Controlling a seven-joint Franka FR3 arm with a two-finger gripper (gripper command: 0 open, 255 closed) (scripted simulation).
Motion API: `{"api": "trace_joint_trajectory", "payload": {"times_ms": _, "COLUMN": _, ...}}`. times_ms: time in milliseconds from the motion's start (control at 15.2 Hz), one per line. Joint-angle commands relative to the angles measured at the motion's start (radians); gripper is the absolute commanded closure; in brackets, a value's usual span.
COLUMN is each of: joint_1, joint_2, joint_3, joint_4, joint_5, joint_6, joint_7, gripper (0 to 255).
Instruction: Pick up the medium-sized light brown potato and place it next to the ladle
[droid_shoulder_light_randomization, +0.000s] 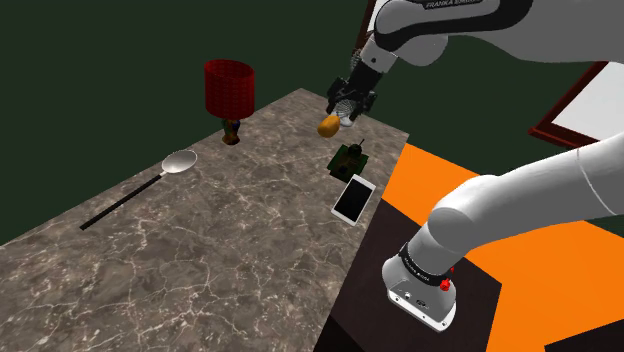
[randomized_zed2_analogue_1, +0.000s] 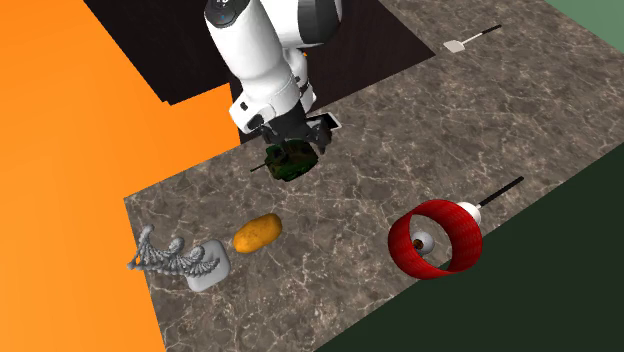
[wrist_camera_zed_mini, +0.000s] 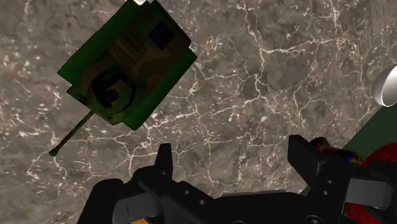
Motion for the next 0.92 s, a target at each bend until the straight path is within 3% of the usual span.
{"api": "trace_joint_trajectory", "payload": {"times_ms": 0, "joint_1": -0.016, "joint_2": 0.043, "joint_3": -0.017, "joint_4": -0.002, "joint_5": 0.028, "joint_6": 0.079, "joint_7": 0.019, "gripper": 0}}
{"api": "trace_joint_trajectory", "payload": {"times_ms": 462, "joint_1": -0.04, "joint_2": 0.219, "joint_3": -0.087, "joint_4": 0.005, "joint_5": 0.18, "joint_6": 0.347, "joint_7": 0.037, "gripper": 0}}
{"api": "trace_joint_trajectory", "payload": {"times_ms": 858, "joint_1": -0.033, "joint_2": 0.385, "joint_3": -0.158, "joint_4": 0.047, "joint_5": 0.416, "joint_6": 0.535, "joint_7": -0.03, "gripper": 0}}
